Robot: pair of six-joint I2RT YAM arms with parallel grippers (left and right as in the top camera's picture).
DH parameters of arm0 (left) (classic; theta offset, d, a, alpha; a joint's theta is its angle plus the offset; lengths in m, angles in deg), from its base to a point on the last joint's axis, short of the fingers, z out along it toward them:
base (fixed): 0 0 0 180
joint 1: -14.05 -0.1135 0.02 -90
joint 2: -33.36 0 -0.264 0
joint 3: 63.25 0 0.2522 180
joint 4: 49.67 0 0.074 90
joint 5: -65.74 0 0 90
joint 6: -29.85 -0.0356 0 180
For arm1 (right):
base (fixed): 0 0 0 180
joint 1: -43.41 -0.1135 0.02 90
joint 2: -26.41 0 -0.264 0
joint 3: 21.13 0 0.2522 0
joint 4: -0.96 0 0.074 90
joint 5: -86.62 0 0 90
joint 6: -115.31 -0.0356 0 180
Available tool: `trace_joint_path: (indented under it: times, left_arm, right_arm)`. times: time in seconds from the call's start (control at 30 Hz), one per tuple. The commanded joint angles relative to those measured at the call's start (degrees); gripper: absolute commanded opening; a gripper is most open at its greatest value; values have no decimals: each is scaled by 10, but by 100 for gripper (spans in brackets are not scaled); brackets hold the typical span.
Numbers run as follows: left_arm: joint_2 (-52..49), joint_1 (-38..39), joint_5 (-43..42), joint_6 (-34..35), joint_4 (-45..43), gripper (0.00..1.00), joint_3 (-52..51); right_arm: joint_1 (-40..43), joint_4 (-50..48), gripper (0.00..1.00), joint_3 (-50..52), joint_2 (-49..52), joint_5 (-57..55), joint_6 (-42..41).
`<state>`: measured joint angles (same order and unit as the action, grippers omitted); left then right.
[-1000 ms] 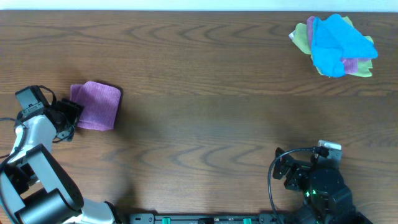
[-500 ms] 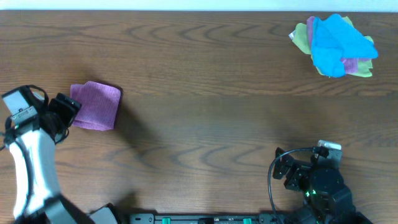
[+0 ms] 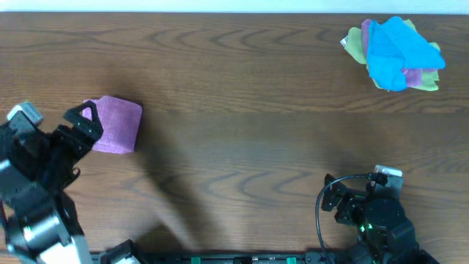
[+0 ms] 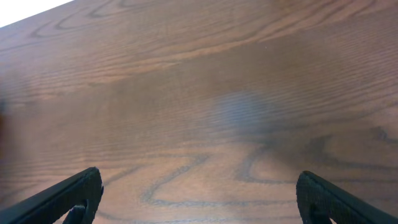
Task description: Fold the cloth
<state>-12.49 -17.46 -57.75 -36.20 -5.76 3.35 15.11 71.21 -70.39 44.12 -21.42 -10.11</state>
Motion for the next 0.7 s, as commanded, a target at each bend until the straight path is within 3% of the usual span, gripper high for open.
trace_joint_path:
  times: [0.0,0.2,0.47,0.67]
  left_arm:
    - [43,-3,-37,-6,1,95,3]
    - [88,11,-52,-76,16,95,3]
    - [93,72,-68,-241,83,95,-5]
    - [128,121,-19,-268,69,95,-68]
  right_arm:
    - [6,1,99,1,-2,-10,-8]
    - [6,1,99,1,-2,-10,-8]
    - [6,1,99,1,-2,-10,-8]
    - [6,1,99,1,-2,-10,-8]
